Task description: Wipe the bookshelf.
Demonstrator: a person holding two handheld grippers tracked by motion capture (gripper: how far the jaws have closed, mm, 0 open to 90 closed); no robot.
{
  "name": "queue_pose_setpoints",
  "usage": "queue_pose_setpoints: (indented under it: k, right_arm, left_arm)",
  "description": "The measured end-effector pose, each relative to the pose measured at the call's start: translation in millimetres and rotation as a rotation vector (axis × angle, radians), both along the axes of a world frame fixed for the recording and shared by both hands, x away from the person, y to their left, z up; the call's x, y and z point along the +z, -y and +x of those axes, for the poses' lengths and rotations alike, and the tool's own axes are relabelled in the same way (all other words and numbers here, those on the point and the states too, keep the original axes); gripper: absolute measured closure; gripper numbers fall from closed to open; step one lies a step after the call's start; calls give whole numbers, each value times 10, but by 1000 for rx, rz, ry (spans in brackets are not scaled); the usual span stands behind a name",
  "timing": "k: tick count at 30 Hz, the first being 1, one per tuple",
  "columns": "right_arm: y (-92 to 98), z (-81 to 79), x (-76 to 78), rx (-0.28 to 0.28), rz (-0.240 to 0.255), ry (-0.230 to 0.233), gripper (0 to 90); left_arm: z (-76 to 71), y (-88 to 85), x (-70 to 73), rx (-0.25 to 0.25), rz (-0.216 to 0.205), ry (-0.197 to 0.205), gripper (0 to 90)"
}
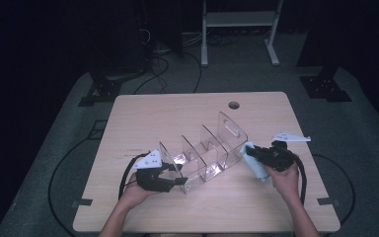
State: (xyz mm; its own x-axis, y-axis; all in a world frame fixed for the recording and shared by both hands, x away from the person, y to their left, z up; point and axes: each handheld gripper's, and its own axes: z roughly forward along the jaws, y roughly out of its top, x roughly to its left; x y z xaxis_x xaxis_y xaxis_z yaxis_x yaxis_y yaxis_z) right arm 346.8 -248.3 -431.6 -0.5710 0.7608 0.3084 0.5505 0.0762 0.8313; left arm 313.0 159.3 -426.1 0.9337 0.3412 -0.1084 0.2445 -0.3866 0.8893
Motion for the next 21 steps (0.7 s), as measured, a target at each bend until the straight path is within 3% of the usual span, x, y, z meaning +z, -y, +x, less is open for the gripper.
queue_pose_setpoints:
  k: [8, 12, 15, 21]
  right_arm:
    - [-303, -93, 19, 111, -17, 9, 769]
    - [-292, -95, 17, 113, -12, 5, 769]
    - [-290, -98, 13, 113, -13, 4, 769]
    - [-295, -104, 13, 114, -18, 7, 768]
  left_arm:
    - [4, -9, 1, 2, 1, -6, 461]
    - [10, -7, 6, 7, -2, -17, 458]
    - [12, -12, 24, 18, 19, -18, 436]
    - [-11, -97, 59, 51, 29, -13, 323]
